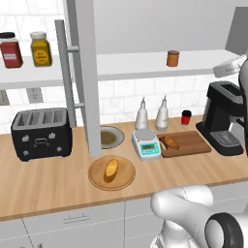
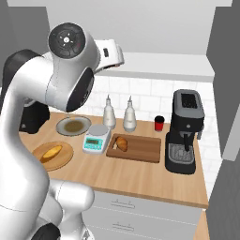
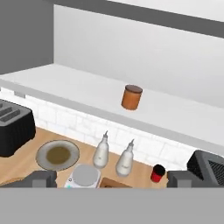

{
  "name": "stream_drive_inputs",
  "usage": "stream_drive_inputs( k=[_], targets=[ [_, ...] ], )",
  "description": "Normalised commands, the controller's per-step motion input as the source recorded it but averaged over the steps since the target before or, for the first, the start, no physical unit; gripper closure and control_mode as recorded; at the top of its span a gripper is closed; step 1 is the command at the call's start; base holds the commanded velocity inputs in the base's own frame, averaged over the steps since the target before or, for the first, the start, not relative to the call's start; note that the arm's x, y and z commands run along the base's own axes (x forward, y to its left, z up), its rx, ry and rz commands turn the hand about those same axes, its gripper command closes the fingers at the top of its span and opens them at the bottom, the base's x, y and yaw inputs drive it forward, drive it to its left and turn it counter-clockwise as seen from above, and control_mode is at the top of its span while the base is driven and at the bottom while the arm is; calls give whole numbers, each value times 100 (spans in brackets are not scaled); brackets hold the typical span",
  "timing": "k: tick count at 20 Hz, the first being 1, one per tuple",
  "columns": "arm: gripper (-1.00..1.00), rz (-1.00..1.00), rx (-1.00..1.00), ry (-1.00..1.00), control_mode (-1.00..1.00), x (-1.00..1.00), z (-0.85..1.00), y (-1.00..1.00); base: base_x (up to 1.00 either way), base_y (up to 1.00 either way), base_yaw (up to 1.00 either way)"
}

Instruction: From the different types of pastries on the counter, select a croissant and place it on the cutting board. Then retrieve a jar of jam from the cabinet and place it alongside the croissant on the cutting board.

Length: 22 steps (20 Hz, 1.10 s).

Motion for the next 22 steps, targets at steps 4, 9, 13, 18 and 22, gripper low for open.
stream_drive_inputs(
  k=[4, 9, 13, 18, 22],
  targets=[
    [-100, -4, 0, -4, -100, 15, -27, 47, 0, 0, 0],
    [-100, -12, 0, -2, -100, 0, 36, 2, 0, 0, 0],
    [-100, -10, 0, 2, -100, 0, 0, 0, 0, 0, 0],
    [-100, -4, 0, -12, -100, 0, -18, 12, 0, 0, 0],
    [-100, -2, 0, -22, -100, 0, -1, 29, 0, 0, 0]
  ],
)
